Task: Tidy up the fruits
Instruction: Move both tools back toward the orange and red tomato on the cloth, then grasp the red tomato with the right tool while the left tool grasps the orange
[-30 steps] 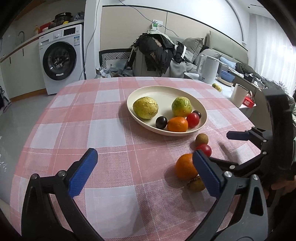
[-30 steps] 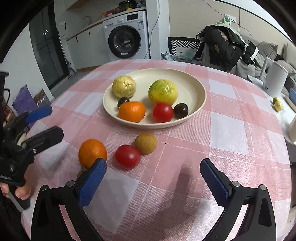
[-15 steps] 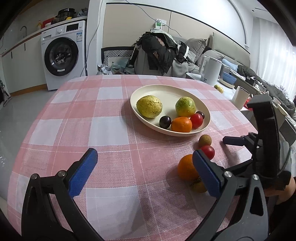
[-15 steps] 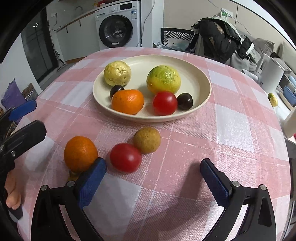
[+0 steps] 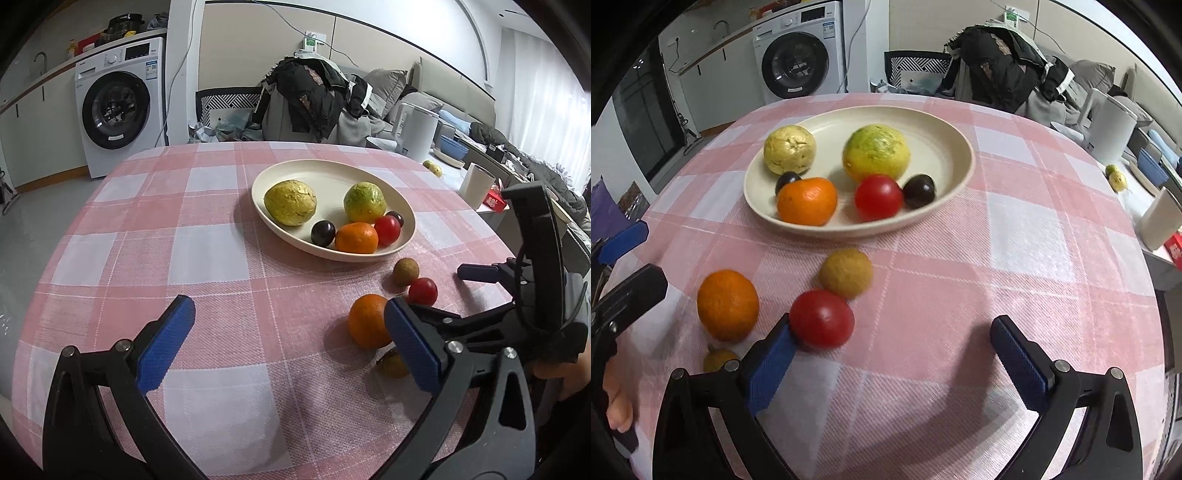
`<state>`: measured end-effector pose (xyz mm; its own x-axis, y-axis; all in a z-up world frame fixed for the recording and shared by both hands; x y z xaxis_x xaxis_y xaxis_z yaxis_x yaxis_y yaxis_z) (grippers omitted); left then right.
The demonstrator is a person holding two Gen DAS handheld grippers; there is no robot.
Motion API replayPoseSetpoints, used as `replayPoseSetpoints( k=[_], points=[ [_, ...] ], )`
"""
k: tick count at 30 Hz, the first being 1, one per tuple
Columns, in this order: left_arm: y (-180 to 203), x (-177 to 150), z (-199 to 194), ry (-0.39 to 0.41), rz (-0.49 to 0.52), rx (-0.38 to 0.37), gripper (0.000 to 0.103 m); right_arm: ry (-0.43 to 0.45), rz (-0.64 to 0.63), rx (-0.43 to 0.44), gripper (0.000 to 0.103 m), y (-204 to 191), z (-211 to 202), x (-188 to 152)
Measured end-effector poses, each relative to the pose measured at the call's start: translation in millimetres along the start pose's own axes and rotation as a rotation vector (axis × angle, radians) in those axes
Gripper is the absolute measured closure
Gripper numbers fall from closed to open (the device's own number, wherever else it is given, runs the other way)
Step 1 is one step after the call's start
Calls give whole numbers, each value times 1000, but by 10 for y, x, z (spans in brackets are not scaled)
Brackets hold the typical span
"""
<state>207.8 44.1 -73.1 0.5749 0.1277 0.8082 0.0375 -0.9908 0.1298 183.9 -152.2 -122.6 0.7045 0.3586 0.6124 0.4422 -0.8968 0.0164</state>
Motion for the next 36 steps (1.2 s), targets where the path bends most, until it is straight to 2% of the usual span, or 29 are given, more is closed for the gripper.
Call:
replayPoseSetpoints(
  k=[10, 13, 18, 24, 31, 36],
  points=[
    [38, -17, 18, -6, 21, -5, 1, 21, -42, 28, 2, -36, -52, -48],
    [50, -18, 22, -6, 22, -8, 1, 37, -70, 34, 10, -106, -84, -42],
    [49, -25, 12, -3, 24, -10, 1, 46, -81, 74, 35, -166, -134, -33],
    [49, -27, 11, -5, 23, -12, 1, 59, -72, 108, 56, -180, -168, -27],
    [73, -38, 5, -11, 25, -23, 1, 64, -94, 125, 73, -240, -178, -27],
    [111, -47, 13, -23, 24, -44, 1, 74, -89, 129, 75, -228, -202, -18]
  ],
)
Point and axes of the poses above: each gripper's, at about its wrist camera, not at the fingertips, and z roughly the way its jaws point, y to its right, x to its top, the point moved 6 cm from there along z, roughly the way its jaws point, and after that the axes turned 6 degrees about y, right-handed, at the moved point
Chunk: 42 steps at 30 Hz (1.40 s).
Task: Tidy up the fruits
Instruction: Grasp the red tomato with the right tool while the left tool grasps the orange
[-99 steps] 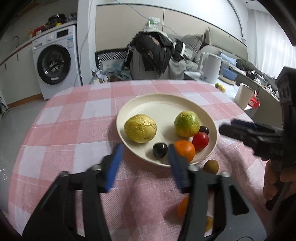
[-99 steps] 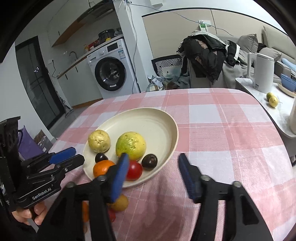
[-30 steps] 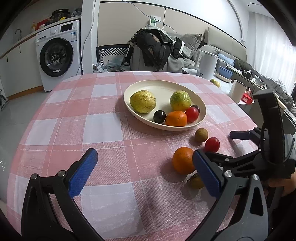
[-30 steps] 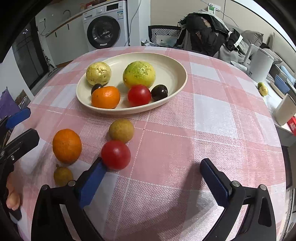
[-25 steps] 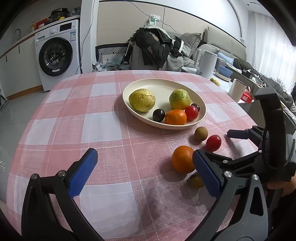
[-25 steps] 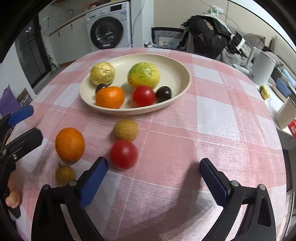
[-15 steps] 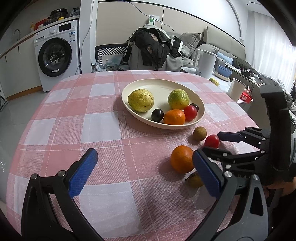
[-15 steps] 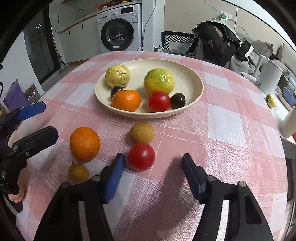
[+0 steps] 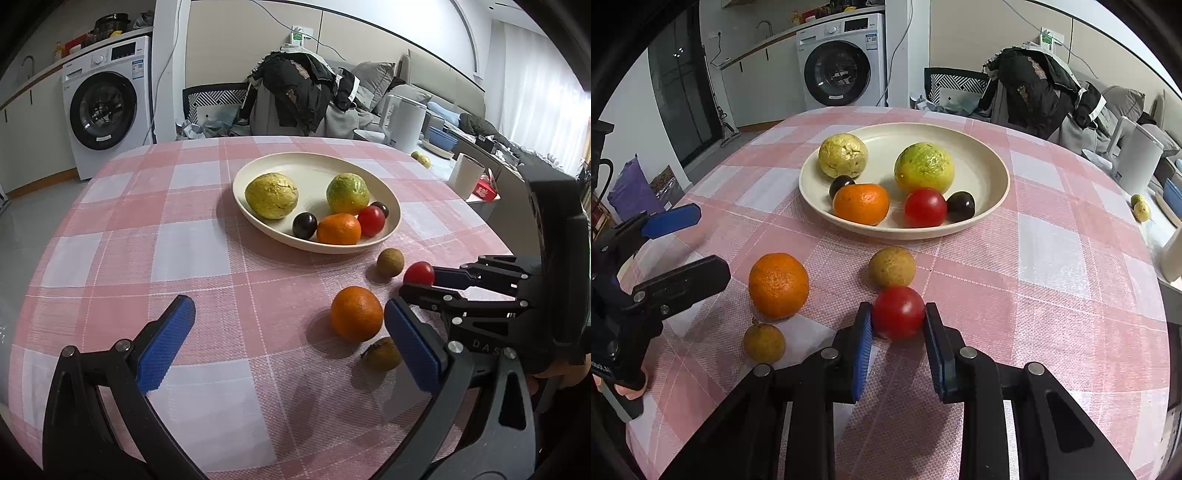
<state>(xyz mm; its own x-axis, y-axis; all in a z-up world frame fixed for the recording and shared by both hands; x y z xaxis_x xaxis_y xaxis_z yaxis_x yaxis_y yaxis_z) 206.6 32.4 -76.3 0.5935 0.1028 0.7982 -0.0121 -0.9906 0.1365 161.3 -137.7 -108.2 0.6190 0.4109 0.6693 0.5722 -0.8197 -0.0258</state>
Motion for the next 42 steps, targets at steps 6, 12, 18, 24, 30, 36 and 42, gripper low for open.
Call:
replayPoseSetpoints(
  k=[6, 12, 18, 24, 30, 36, 42],
  points=[
    [107, -8, 52, -30, 2, -57, 1, 42, 3, 23, 75, -10, -112, 83],
    [226, -48, 227, -93, -2, -79, 2, 64, 11, 25, 75, 13, -161, 139],
    [285, -126, 423, -159, -34, -110, 17, 70, 17, 25, 75, 46, -188, 139],
    [327, -145, 484, -170, -33, -157, 48, 77, 27, 25, 75, 65, -218, 137],
    [377, -148, 490, -172, -22, -192, 69, 70, 24, 23, 75, 70, -189, 127],
    [366, -127, 442, -152, -24, -186, 69, 74, 27, 21, 75, 65, -191, 122],
    [307, -46, 348, -103, -26, -154, 69, 91, 41, 24, 75, 104, -219, 149]
  ],
)
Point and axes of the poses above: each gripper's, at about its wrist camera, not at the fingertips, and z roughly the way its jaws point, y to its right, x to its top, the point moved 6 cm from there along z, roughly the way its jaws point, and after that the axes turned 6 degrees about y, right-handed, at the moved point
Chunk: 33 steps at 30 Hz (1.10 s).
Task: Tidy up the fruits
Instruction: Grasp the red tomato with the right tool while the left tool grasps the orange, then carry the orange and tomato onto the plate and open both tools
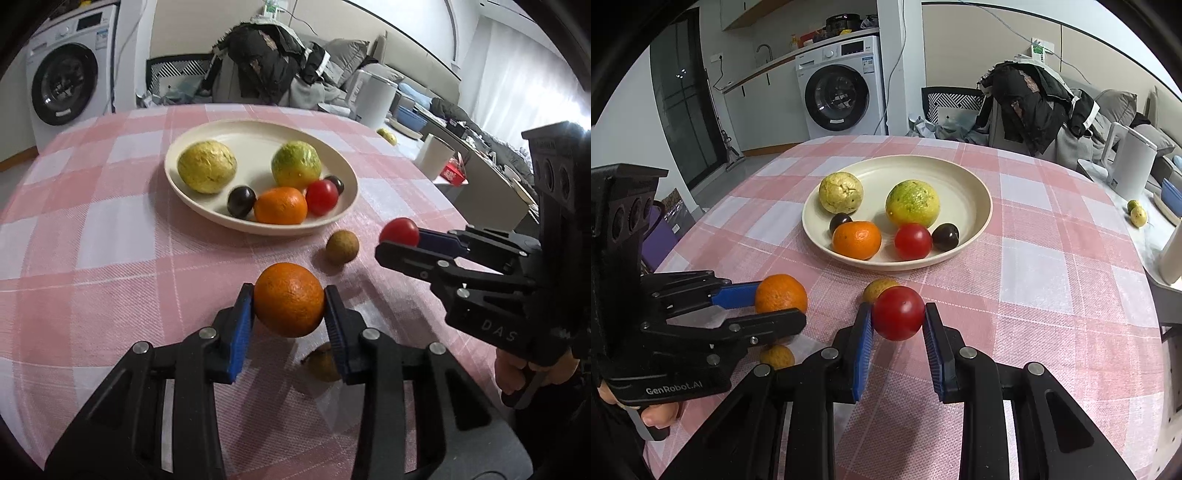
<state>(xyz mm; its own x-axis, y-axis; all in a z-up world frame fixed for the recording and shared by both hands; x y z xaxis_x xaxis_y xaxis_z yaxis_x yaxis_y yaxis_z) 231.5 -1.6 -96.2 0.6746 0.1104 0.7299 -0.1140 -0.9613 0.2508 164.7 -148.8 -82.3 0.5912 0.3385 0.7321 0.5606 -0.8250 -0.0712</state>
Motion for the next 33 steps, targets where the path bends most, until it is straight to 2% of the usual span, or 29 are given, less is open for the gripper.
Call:
replayPoseSetpoints(
  k=[9, 15, 24, 33],
  points=[
    [-21, 194, -211, 89, 18, 33, 69, 78, 40, 26, 75, 78, -139, 137],
    [-67, 303, -214, 100, 16, 45, 69, 116, 52, 7, 75, 139, -161, 233],
    [-171, 426, -125, 129, 28, 99, 69, 143, 73, -7, 75, 266, -146, 360],
    [-350, 583, 10, 138, -1, 139, 69, 153, 86, -22, 75, 354, -14, 556]
  ],
)
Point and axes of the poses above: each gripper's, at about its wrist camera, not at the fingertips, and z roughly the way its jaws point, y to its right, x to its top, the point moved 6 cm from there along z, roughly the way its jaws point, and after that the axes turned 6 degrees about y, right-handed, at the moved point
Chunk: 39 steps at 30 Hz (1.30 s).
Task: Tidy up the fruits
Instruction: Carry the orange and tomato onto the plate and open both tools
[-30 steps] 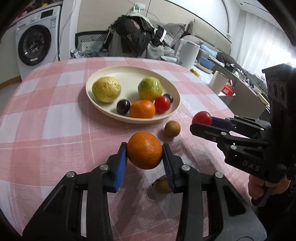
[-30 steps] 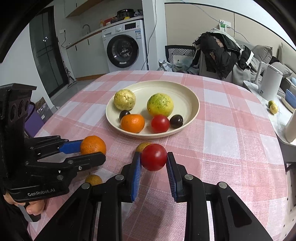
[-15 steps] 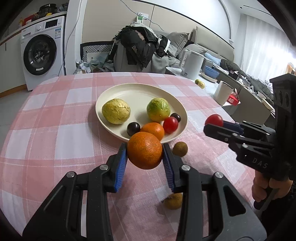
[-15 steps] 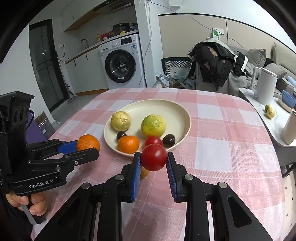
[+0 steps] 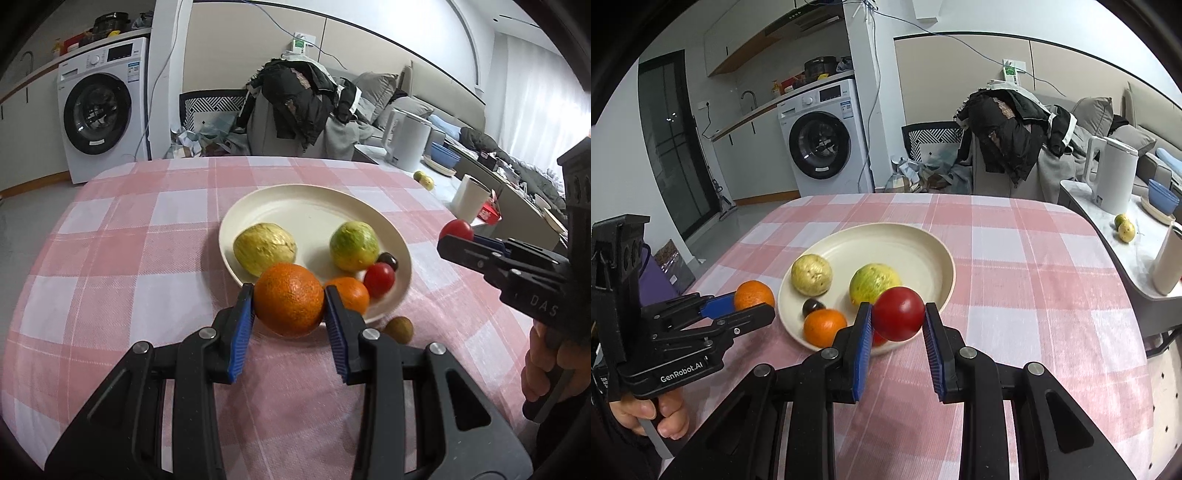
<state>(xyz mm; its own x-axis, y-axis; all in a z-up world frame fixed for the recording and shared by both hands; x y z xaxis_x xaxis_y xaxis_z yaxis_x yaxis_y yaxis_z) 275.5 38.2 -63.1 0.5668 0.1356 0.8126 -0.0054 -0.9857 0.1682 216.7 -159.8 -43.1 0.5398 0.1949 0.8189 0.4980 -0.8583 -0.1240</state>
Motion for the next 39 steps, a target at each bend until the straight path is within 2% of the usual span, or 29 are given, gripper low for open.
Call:
replayPoseSetpoints(
  k=[22, 39],
  points=[
    [-160, 74, 505, -43, 36, 31, 69, -61, 8, -27, 75, 188, 569, 124],
    [-143, 148, 663, -51, 70, 36, 69, -98, 47, -17, 75, 289, 802, 70]
  ],
)
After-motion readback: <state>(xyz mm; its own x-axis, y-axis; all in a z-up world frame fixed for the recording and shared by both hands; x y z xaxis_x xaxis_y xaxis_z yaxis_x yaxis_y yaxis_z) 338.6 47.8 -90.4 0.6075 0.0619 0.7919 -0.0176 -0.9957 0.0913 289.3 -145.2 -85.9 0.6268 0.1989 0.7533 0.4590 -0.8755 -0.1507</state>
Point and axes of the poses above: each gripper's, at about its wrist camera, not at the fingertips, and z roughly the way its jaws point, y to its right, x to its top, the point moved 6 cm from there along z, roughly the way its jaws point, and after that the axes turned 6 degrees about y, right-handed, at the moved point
